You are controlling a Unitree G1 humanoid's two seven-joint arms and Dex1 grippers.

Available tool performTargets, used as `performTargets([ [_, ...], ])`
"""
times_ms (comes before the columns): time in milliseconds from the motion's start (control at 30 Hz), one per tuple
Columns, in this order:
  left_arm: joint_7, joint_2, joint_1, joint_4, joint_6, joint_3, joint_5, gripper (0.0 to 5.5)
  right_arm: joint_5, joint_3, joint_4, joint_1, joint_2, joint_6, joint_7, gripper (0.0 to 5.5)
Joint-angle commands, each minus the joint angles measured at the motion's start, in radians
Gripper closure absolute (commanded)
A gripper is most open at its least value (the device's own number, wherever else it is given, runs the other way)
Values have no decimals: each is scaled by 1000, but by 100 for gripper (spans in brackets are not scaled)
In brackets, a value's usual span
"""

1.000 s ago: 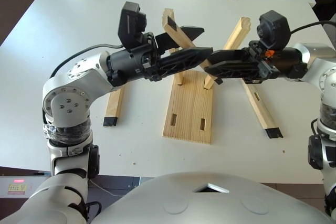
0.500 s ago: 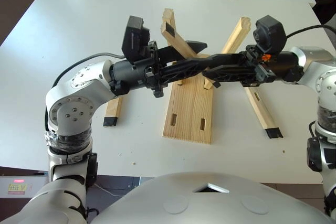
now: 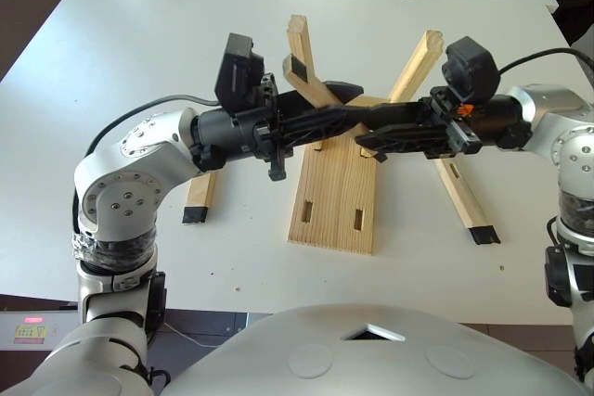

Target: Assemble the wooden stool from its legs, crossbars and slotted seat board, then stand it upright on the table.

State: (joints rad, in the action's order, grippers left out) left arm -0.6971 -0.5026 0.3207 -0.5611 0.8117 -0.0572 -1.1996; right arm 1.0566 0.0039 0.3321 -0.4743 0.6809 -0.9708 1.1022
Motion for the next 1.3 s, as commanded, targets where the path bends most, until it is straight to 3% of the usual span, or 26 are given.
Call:
performTargets([
  [33,-11,-14,-9,-8,-22,-10,18,419,-30,4,-11,-6,37,-10,7,419],
  [100,-13,-13,-10,-9,-24,-6,23,419,-46,7,-7,-6,34,0,1,419],
  [133,-14,-13,-10,-9,-25,-5,24,419,-65,10,-8,-7,32,13,-7,383],
  [600,-24,-65,-20,-20,-57,-59,60,419,-272,69,-82,53,86,132,34,179],
  [967,-187,-291,-167,10,-116,-304,134,419,-254,-52,11,231,121,152,8,177],
  [1100,-295,-402,-214,117,-107,-315,216,419,-248,-119,31,297,124,154,-16,177],
  [1300,-384,-375,-214,258,-199,-297,290,419,-265,-156,29,341,117,163,-49,177],
])
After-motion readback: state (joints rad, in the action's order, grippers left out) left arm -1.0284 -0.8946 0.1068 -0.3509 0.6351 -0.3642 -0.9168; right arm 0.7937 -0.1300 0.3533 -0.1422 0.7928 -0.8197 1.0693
